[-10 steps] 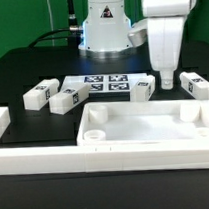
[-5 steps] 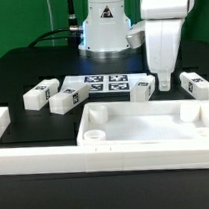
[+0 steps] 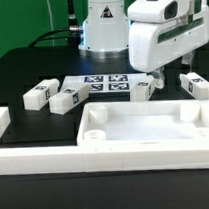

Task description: Assemble desk

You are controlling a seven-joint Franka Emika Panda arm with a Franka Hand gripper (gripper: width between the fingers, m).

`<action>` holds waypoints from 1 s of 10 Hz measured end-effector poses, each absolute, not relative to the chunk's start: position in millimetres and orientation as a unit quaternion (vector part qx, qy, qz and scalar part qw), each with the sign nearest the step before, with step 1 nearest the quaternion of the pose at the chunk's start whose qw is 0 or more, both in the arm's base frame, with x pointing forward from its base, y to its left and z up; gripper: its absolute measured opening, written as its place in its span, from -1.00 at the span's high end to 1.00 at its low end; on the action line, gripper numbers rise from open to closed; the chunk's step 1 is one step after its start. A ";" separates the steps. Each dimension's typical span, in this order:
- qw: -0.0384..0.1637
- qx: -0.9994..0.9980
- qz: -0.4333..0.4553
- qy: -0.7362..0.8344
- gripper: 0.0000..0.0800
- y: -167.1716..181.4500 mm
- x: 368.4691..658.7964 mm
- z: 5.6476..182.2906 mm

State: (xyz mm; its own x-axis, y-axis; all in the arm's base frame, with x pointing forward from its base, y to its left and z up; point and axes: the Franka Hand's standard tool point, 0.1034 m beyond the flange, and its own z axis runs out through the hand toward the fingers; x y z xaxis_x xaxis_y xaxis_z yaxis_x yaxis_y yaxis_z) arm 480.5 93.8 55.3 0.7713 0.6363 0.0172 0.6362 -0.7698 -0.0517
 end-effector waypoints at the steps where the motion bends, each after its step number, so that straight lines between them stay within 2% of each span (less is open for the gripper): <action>1: 0.029 -0.953 0.002 -0.301 -0.62 94.4 480.4 55.3; 4: 0.032 -0.988 0.009 -0.153 -0.62 104.7 474.6 54.6; 7: 0.030 -0.999 0.020 -0.018 -0.62 144.2 467.7 53.9; 10: 0.030 -0.998 0.025 -0.042 -0.62 158.8 465.3 48.5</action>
Offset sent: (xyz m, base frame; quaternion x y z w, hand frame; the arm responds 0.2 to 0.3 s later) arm -0.0200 0.0069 0.0014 -0.0237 -0.0205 0.2626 0.9644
